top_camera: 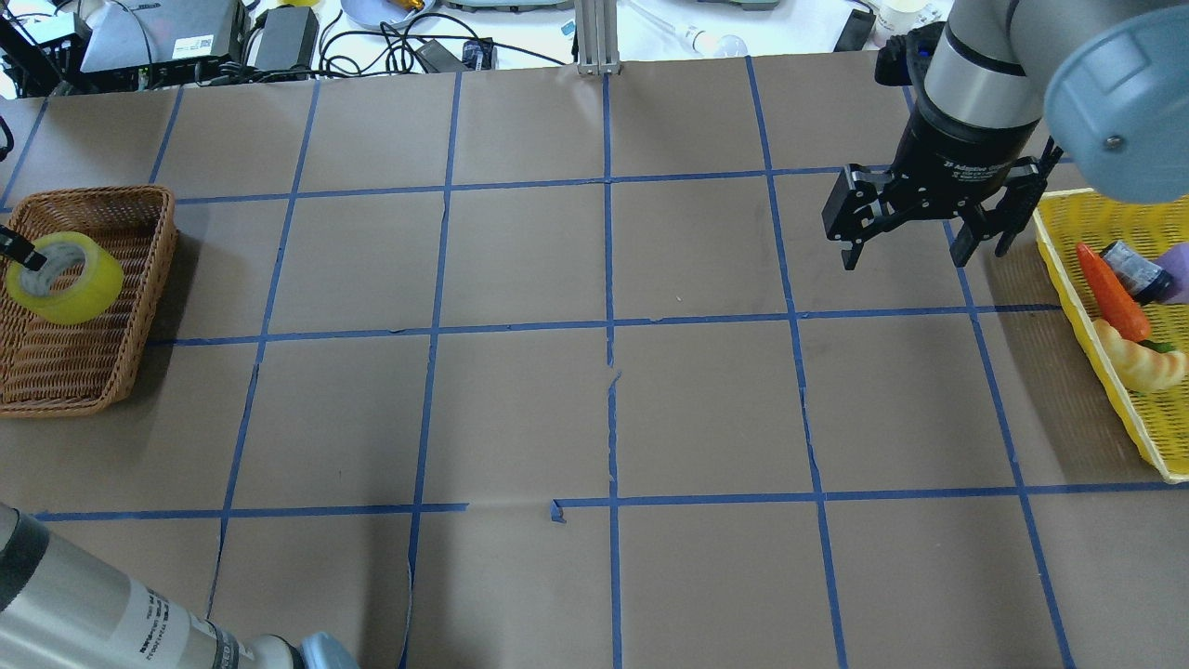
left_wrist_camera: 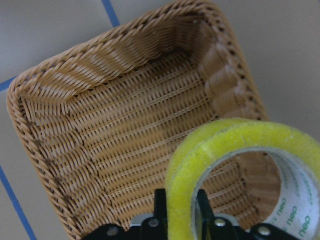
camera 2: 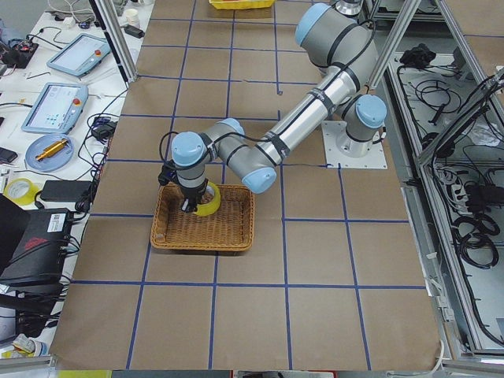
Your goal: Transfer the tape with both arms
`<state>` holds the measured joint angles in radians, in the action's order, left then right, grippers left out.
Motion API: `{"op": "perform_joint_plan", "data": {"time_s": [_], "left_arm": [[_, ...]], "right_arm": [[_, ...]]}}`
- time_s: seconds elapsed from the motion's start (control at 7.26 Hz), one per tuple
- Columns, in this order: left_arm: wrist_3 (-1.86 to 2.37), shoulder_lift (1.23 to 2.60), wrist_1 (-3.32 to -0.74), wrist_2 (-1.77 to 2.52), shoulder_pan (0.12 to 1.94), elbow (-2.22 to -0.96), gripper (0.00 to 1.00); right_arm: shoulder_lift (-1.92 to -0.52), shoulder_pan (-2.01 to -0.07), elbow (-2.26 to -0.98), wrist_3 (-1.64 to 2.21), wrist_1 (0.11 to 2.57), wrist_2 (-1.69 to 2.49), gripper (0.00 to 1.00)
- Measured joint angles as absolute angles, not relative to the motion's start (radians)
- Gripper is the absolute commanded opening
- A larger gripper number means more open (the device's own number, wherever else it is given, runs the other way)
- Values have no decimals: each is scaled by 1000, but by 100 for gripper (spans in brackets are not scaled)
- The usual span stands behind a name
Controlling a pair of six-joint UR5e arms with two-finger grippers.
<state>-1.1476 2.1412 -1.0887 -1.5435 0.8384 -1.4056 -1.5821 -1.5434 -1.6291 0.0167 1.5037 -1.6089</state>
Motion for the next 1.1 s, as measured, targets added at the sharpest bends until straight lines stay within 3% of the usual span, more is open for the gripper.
{"op": "perform_joint_plan", "data": {"time_s": [0.28, 0.69, 1.1], "left_arm": [[-1165, 2178, -1033, -1527, 830, -1416, 100], [-1155, 2165, -1002, -1529, 837, -1407, 100], [-899, 2031, -1250, -1587, 1035, -1337, 100]], "right_arm": [[-1582, -1543, -1629, 14, 1504, -1609, 100], [-1581, -1543, -1629, 15, 1504, -1626, 100], [-1580, -1543, -1629, 15, 1505, -1640, 100]]}}
